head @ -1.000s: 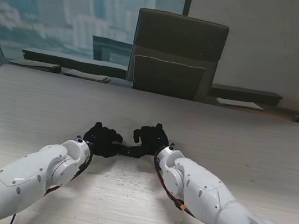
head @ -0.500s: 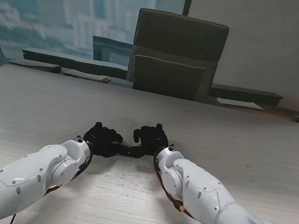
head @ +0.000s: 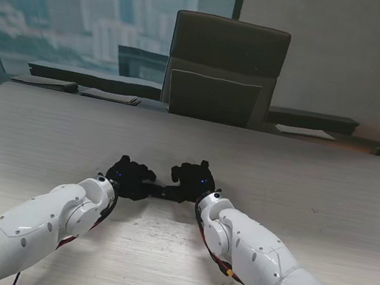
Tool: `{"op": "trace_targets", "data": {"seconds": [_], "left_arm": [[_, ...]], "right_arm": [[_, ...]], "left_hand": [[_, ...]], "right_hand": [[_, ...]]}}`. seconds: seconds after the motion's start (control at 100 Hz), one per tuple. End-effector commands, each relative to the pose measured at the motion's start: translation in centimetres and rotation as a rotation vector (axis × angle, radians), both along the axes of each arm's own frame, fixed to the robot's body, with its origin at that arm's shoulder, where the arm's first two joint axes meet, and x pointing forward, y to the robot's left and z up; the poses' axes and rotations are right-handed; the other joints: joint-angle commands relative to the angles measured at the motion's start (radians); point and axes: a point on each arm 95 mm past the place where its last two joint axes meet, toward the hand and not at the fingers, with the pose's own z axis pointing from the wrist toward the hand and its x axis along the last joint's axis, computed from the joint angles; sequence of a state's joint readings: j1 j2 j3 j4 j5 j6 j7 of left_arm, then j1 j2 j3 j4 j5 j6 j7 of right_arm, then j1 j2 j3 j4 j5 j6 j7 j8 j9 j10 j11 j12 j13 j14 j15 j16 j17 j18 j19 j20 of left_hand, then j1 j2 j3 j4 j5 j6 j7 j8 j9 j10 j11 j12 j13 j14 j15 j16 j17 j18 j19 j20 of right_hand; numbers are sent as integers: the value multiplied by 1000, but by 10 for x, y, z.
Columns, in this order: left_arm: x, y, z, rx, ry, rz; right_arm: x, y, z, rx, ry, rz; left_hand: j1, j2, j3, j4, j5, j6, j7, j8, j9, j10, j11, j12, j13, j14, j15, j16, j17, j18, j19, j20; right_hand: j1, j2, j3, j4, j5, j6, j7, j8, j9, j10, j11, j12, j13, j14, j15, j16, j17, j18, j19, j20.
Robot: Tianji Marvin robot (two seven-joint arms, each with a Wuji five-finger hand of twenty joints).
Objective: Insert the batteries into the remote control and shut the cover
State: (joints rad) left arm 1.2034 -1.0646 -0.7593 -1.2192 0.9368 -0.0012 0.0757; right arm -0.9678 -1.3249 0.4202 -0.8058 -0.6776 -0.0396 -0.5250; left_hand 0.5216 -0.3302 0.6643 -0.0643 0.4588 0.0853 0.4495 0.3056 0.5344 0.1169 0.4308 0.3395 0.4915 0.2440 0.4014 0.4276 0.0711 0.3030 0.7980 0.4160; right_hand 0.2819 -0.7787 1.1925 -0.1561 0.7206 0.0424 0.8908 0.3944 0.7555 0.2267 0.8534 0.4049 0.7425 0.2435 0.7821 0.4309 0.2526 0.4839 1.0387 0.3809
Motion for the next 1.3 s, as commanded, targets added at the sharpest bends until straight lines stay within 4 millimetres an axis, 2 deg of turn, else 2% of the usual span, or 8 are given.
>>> {"op": "trace_targets", "data": {"seconds": [0.0,0.15,0.34,0.74,1.29], "left_arm": [[-4,2,-9,17,34,7],[-4,2,-9,16,35,7],[-4,3,-9,16,35,7],[-4,3,-9,17,37,8],[-4,2,-9,15,38,8]], "right_arm": [[-7,-1,-10,-19,27,-1],[-8,-1,-10,-20,31,-3],[-10,-1,-10,-23,42,-12],[-12,-1,-9,-18,38,-5],[-15,6,-9,-7,46,19]], "left_hand": [[-19,0,17,23,26,4,15,6,37,-7,13,4,18,-9,12,5,-10,2,4,-5],[-19,1,15,23,25,8,14,6,35,-7,13,4,16,-9,11,5,-10,1,4,-5],[-19,0,15,23,26,2,14,6,34,-7,12,4,15,-8,11,5,-9,1,4,-4],[-19,1,14,24,28,-4,16,7,34,-7,12,3,14,-8,10,4,-11,2,3,-5],[-18,2,13,24,26,2,15,7,33,-6,11,3,13,-6,10,4,-10,1,3,-5]], "right_hand": [[6,-60,-43,5,-20,19,-20,10,-23,29,19,17,-17,19,9,14,-18,31,11,-1],[4,-62,-49,6,-19,30,-24,8,-22,32,18,16,-15,24,11,15,-20,33,14,-3],[11,-66,-45,7,36,25,-13,13,-7,37,15,13,-9,30,13,15,-19,36,16,-6],[13,-64,-41,6,82,-22,151,136,-5,33,23,16,-6,27,20,17,-14,34,26,-8],[23,-43,-38,11,90,-22,143,144,0,34,26,17,-1,28,26,19,-13,34,32,-8]]}}
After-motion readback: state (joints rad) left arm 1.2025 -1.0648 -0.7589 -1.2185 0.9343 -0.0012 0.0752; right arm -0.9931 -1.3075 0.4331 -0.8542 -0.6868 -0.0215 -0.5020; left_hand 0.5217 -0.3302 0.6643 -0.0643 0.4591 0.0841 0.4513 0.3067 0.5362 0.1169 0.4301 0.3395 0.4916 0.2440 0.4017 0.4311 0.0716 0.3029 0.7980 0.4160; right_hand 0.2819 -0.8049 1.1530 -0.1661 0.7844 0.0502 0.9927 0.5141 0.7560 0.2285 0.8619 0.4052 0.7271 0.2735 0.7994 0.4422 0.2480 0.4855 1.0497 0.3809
